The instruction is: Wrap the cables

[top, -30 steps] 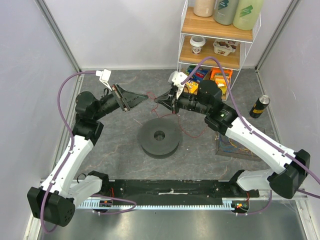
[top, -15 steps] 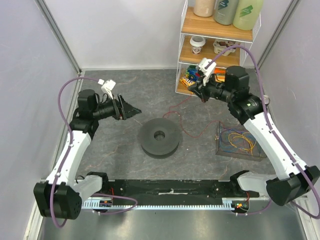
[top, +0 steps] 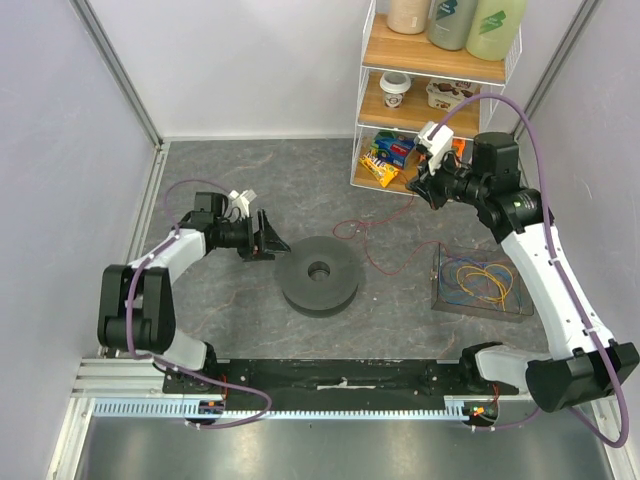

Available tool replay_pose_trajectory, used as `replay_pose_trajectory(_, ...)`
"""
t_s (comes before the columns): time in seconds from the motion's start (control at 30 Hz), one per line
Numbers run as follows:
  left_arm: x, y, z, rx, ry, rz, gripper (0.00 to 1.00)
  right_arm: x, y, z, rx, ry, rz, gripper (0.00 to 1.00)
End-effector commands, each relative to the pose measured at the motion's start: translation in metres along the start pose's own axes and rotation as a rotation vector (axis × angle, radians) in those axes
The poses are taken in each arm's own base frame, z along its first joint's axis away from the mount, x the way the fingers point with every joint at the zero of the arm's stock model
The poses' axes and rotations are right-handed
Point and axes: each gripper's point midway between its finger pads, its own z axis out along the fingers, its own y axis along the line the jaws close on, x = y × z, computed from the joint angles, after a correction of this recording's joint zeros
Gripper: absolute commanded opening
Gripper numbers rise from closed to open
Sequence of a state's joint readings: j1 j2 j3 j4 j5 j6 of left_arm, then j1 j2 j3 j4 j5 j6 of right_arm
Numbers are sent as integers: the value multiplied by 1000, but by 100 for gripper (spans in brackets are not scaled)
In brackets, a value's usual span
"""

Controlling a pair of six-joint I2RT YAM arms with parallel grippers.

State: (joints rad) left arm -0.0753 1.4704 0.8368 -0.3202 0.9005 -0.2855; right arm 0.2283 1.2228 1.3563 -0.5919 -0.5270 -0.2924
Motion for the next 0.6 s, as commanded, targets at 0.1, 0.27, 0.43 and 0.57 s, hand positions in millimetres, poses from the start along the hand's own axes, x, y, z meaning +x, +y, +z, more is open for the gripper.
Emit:
replay_pose_trajectory(0.1, 12, 7, 21, 71, 89, 27, 85, 13, 15, 3, -83, 26, 20, 0)
replay_pose_trajectory(0.27, 23, 15, 38, 119, 146, -25, 77, 18, 15, 9, -101, 39, 35, 0)
replay_pose_trajectory(0.43, 22, 11, 50, 164, 158, -12, 50, 27, 15, 12, -109, 64, 38, 0)
replay_pose_trajectory(0.57, 12, 4, 45, 164, 121, 50, 6, 30, 15, 12, -119, 66, 44, 0)
